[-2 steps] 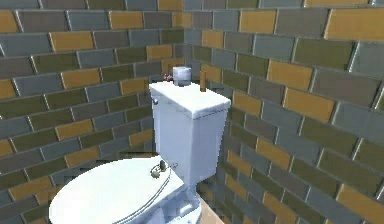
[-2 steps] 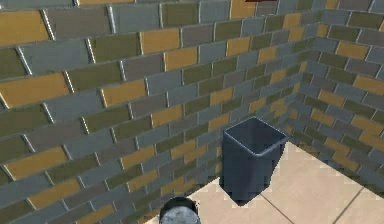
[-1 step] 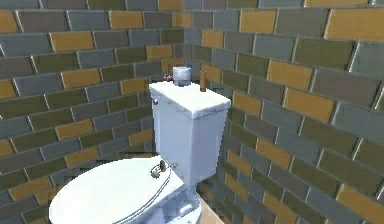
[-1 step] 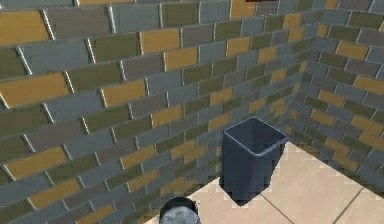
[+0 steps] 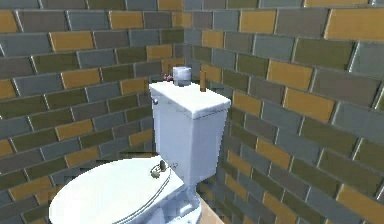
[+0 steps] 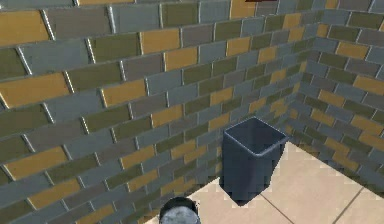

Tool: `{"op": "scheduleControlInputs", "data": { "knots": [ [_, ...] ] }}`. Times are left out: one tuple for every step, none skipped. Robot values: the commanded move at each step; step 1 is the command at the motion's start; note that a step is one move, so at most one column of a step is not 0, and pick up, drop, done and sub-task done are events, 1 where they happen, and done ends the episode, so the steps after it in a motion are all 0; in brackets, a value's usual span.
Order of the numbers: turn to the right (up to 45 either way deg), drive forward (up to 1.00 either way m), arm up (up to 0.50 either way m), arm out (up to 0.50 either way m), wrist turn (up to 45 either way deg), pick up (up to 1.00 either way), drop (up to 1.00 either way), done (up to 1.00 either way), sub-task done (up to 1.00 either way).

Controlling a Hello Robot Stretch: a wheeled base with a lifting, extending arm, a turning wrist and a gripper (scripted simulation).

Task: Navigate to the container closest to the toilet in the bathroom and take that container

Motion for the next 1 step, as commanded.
{"op": "scheduleControlInputs", "data": {
  "knots": [
    [0.0, 0.0, 0.0, 0.0, 45.0, 0.0, 0.0, 0.0, 0.0]
  ]
}}
